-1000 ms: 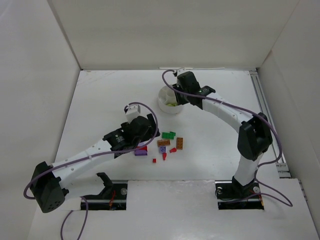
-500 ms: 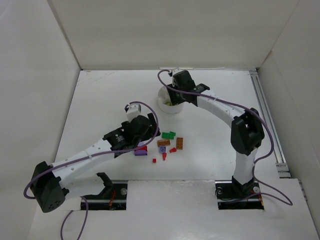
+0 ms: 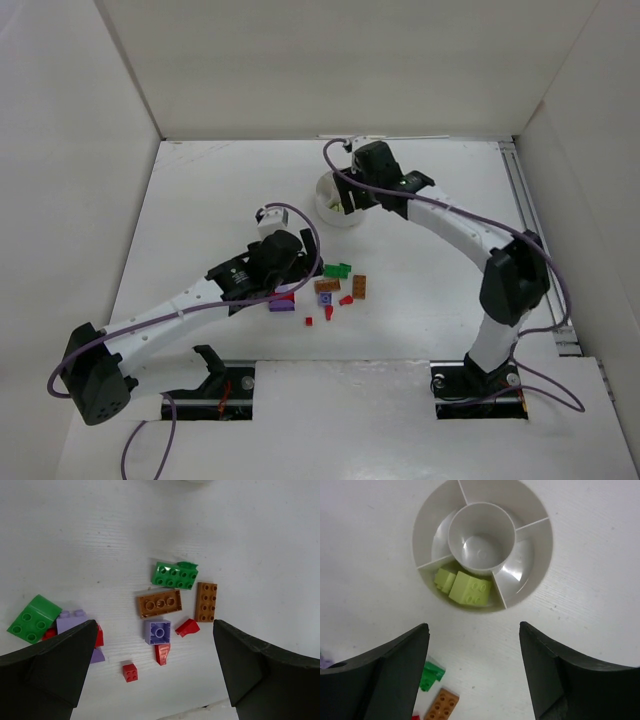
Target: Sort the legos into containers by color
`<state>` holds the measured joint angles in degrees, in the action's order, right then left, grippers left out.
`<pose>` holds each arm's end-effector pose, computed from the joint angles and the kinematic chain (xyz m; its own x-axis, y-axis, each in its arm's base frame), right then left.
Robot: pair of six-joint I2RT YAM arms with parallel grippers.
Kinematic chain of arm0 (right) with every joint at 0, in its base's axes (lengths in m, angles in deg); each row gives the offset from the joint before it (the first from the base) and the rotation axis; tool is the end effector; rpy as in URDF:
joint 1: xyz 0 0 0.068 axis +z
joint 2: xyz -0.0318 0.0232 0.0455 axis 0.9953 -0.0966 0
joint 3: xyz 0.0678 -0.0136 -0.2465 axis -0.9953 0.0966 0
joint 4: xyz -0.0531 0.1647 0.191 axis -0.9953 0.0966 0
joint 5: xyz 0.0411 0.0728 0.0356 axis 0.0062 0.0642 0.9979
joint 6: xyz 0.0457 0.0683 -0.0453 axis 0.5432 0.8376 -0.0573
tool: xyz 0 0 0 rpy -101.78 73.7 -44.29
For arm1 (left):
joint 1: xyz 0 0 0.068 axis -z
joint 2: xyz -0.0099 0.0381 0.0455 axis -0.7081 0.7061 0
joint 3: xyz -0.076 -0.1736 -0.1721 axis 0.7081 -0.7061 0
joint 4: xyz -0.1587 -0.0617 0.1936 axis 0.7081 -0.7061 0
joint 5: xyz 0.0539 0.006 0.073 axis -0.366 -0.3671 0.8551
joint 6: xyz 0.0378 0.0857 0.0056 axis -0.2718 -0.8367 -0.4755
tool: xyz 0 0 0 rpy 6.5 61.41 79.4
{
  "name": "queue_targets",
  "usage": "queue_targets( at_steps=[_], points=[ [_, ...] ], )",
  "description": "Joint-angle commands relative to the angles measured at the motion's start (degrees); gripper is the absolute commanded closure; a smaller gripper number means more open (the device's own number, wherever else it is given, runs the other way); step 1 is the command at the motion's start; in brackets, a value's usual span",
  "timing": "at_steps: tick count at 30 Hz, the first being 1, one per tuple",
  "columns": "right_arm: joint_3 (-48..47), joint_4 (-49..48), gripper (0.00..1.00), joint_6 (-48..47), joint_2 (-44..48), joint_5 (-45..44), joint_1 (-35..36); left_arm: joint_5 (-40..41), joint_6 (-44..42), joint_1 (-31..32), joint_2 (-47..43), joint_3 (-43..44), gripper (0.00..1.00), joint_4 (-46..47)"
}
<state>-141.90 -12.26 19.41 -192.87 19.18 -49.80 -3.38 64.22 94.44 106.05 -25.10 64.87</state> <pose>0.3742 0.2440 0.2427 -0.5952 -0.3037 -0.7440 -0.4246 0.9049 -0.0297 0.2027 -0.1915 0.2325 -0.6425 -0.3079 -0.7017 0.0862 0.8809 -0.4655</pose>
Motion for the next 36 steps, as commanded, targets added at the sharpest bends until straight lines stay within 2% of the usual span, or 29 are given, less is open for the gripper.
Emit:
queue_targets(
  at_steps=[1, 3, 5, 8, 15, 19, 26, 32, 36],
  points=[
    [3.5, -4.1, 0.22, 1.0, 11.6, -1.6, 0.1, -6.1, -5.4, -0.3, -0.2, 0.0, 0.00, 4.0],
    [6.9, -5.0, 0.17, 1.7, 15.5, -2.4, -0.5, -9.7, -6.2, -0.3, 1.0, -0.6, 0.00, 4.6],
    [12.7, -5.7, 0.14, 3.0, 21.6, -2.4, -2.0, -9.7, -6.9, 0.7, 3.7, -0.6, 0.00, 5.3],
    [20.3, -6.4, 0.00, 3.6, 29.3, -2.4, -4.4, -8.5, -6.1, 2.9, 8.8, 1.5, 0.00, 3.7],
    [33.6, -5.8, 0.00, 4.6, 42.9, -3.0, -7.6, -5.2, -4.8, 4.1, 16.9, 6.1, 0.00, 6.0],
    [36.3, -3.2, 0.00, 5.2, 46.5, -3.0, -8.9, -3.5, -7.1, 4.1, 24.3, 10.5, 0.00, 6.6],
    [36.8, -1.0, 0.00, 5.2, 47.1, -3.0, -11.2, -2.4, -10.8, 4.1, 34.1, 16.7, 0.00, 5.3],
    [37.3, -1.0, 0.00, 4.7, 47.1, -3.0, -12.3, -3.0, -11.4, 4.6, 37.6, 18.6, 0.00, 4.8],
    [37.3, -1.0, 0.00, 4.2, 47.1, -3.0, -12.9, -0.2, -9.6, 4.6, 39.6, 19.7, 0.03, 3.4]
  ],
)
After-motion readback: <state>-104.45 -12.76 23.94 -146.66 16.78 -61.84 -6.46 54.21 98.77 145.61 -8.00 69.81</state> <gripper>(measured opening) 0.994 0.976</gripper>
